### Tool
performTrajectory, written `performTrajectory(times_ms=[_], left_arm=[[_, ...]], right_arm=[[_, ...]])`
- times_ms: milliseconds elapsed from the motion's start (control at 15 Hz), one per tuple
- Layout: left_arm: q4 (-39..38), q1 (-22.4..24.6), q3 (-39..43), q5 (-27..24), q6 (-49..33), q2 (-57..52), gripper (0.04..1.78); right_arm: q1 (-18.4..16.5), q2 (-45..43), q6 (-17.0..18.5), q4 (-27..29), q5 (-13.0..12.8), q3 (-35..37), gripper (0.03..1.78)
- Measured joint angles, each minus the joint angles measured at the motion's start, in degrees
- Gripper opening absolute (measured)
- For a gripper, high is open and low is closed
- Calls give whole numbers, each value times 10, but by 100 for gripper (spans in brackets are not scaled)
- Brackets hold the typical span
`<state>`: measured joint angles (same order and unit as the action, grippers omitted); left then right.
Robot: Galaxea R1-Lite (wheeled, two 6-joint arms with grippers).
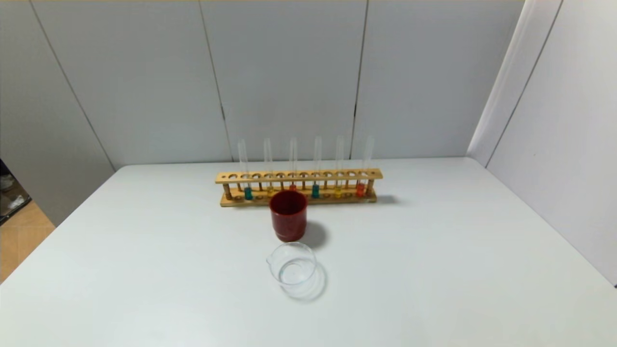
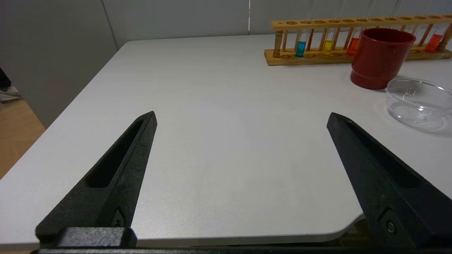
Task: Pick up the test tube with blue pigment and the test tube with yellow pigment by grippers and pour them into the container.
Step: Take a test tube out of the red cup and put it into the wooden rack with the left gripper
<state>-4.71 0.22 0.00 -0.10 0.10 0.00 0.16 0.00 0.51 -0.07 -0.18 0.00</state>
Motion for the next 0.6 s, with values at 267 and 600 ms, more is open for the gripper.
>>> performTrajectory(times_ms=[267, 600], left_arm=[[0, 0, 0, 0, 0, 0, 170], [0, 0, 0, 0, 0, 0, 170]], right_arm=[[0, 0, 0, 0, 0, 0, 174], [0, 0, 0, 0, 0, 0, 174]])
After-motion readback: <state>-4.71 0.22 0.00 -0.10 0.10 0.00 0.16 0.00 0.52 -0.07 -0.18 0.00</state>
